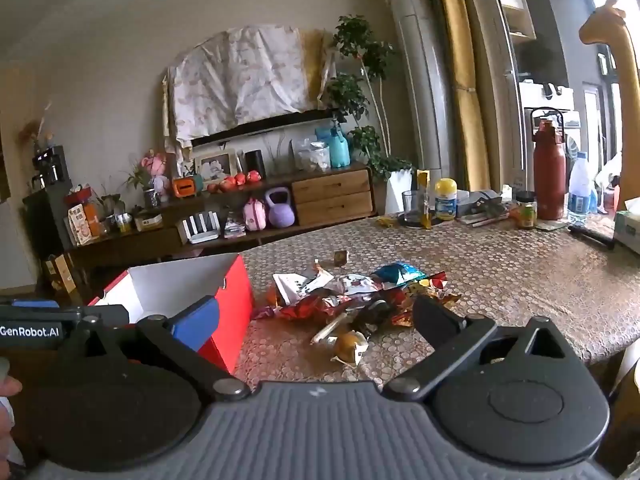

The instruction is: Organize snacks

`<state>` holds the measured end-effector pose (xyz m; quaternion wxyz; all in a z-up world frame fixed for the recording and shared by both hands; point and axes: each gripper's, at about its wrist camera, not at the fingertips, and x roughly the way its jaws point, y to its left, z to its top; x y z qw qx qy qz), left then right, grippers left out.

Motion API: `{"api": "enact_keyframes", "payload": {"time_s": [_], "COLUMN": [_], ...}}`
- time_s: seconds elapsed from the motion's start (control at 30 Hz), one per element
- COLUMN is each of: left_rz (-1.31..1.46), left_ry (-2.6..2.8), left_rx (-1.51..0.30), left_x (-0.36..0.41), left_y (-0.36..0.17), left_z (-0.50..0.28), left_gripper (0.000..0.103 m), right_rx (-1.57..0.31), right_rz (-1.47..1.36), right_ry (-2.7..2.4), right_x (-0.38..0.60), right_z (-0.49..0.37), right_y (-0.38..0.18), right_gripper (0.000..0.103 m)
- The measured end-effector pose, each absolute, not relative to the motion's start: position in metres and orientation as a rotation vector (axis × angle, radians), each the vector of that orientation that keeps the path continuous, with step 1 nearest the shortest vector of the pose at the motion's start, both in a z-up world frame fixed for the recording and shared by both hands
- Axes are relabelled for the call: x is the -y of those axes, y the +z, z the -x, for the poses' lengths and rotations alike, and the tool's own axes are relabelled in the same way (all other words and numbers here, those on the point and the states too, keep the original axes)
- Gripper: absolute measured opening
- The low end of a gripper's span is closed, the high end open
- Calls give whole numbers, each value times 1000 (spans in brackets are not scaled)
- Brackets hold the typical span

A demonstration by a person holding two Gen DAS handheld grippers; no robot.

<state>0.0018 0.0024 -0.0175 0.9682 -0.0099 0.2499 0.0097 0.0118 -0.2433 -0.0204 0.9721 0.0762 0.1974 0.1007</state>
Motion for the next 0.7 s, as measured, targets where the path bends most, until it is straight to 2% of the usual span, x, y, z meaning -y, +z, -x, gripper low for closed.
{"api": "enact_keyframes", "payload": {"time_s": [0.7], "left_rz": [15], "left_ry": [28], "left_rx": [-523], "left_x": [5], "left_y": [-14], "left_z": [-8], "left_gripper": [103], "right_rx": [-413], "right_rz": [-123], "right_ry": [219], "right_x": [238], "right_z": [-9], "right_y": [-23], "right_gripper": [103]}}
